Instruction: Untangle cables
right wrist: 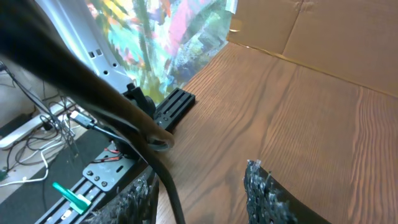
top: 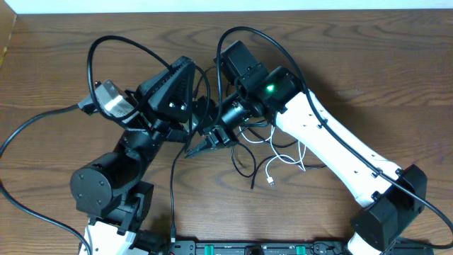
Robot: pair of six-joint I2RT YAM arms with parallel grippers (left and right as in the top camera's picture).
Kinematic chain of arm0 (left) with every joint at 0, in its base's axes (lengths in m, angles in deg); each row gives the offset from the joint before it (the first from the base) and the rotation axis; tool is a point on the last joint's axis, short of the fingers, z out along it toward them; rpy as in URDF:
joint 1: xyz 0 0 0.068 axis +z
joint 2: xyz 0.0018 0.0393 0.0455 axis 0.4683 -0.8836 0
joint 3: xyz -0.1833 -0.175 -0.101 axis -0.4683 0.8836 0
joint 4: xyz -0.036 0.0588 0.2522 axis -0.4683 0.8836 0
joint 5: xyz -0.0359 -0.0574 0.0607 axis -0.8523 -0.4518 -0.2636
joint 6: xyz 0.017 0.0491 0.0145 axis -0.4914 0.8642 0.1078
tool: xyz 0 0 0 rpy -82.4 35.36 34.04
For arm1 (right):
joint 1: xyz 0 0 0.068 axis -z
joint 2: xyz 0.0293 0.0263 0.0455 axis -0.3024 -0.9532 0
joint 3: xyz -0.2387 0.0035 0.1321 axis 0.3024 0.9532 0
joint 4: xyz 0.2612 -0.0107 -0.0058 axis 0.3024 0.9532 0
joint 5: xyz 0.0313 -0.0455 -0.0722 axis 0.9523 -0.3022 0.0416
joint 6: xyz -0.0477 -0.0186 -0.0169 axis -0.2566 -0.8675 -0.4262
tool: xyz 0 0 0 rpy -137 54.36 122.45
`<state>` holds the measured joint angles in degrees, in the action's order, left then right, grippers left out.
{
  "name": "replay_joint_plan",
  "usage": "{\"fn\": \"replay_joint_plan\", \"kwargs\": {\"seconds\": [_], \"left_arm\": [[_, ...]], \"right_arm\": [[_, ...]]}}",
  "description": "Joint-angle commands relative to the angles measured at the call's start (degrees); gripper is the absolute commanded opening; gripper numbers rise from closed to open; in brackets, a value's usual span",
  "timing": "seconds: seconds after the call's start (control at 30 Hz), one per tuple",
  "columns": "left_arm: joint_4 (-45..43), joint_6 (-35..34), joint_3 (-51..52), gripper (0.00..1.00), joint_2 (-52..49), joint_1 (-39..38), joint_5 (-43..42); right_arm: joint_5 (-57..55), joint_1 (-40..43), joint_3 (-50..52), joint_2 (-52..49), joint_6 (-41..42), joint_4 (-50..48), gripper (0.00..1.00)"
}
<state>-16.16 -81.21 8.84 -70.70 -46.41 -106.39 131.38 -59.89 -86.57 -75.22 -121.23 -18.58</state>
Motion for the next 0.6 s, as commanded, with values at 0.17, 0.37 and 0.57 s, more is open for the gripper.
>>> {"fn": "replay_joint_plan", "kwargs": {"seconds": [0.17, 0.37, 0.57], "left_arm": [[0.22, -0.5, -0.48, 0.07, 0.52, 0.31, -0.55], [0.39, -0.5, -0.48, 0.07, 0.52, 0.31, -0.55], [0.39, -0.5, -0.48, 0.07, 0.52, 0.31, -0.55]], "right_arm": [[3.17, -2.78, 0.17, 0.11, 0.15, -3.21, 0.42], [3.15, -2.93, 0.17, 0.11, 2.95, -5.51, 0.25], [-0.76, -2.93, 0.17, 0.11, 6.49, -5.35, 0.01]]}}
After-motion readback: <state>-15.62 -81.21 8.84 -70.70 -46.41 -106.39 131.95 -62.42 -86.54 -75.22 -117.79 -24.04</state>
